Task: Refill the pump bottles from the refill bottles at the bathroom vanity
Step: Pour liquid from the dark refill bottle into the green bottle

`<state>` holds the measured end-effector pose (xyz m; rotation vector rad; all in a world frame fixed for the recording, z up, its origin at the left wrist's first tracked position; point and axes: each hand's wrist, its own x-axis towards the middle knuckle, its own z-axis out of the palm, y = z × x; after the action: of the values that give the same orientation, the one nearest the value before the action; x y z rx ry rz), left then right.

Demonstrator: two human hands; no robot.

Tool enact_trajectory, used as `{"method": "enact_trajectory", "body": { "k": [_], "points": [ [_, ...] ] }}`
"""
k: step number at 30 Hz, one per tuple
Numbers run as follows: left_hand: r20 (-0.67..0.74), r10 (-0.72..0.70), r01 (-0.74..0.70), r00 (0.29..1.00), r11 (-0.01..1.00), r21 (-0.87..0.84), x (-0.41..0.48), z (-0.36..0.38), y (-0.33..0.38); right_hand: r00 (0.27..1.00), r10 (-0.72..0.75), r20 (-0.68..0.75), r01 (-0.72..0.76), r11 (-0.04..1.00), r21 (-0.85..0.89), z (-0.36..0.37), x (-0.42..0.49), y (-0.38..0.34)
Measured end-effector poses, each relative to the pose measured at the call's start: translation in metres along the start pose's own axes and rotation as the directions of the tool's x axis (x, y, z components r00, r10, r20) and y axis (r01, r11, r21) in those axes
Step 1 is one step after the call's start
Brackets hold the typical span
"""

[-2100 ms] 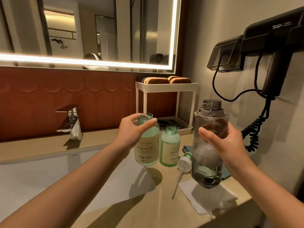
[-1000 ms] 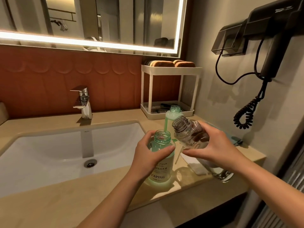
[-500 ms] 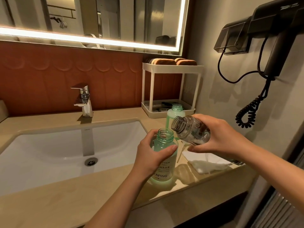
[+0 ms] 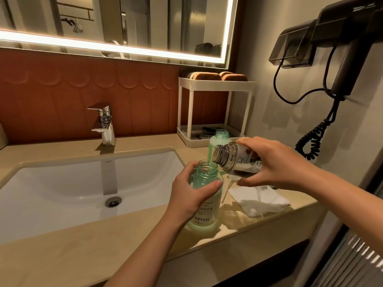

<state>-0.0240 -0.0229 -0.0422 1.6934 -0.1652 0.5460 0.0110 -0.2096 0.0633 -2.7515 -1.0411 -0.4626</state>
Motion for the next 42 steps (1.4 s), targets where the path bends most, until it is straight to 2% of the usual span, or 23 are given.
{"method": "enact_trajectory", "body": {
  "k": [12, 42],
  "points": [
    [-0.004, 0.001, -0.001, 1.000, 1.000, -0.005, -0.001, 0.000, 0.001, 0.998, -0.006, 0.064, 0.020, 0.976, -0.215, -0.011, 0.004, -0.009],
    [-0.014, -0.025, 0.025, 1.000, 0.999, 0.022, -0.001, 0.000, -0.001, 0.992, -0.003, 0.128, 0.037, 0.964, -0.261, -0.021, 0.009, -0.015]
  ]
}}
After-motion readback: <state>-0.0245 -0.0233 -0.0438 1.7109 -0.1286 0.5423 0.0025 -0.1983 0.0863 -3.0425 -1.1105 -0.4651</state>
